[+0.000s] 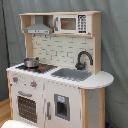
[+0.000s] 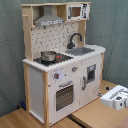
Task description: Play with the kitchen
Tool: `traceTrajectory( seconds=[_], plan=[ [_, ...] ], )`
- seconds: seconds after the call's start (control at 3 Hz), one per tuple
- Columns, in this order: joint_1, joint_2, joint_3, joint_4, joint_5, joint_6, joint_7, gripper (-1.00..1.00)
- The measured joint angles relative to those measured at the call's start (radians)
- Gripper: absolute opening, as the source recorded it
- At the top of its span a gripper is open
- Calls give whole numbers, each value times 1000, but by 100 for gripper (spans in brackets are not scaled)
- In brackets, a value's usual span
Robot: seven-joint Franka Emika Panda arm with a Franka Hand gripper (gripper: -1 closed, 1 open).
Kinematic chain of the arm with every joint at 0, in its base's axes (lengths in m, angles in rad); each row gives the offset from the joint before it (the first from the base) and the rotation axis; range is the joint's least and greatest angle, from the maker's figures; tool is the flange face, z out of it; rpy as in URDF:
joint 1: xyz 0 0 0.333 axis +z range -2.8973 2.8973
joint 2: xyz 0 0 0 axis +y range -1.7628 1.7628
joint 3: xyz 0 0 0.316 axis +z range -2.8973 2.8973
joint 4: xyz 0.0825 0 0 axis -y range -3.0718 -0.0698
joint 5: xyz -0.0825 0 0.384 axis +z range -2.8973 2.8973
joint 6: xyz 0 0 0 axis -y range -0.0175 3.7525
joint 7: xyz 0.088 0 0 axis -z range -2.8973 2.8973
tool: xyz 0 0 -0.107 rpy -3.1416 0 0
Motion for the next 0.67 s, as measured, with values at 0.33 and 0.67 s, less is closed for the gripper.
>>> traceTrajectory(
  seconds=[0.33,0.67],
  plan=[
    [-30,0,-4,25,0,-3,100,100],
    [-99,-1,-9,81,0,4,148,100]
  ],
)
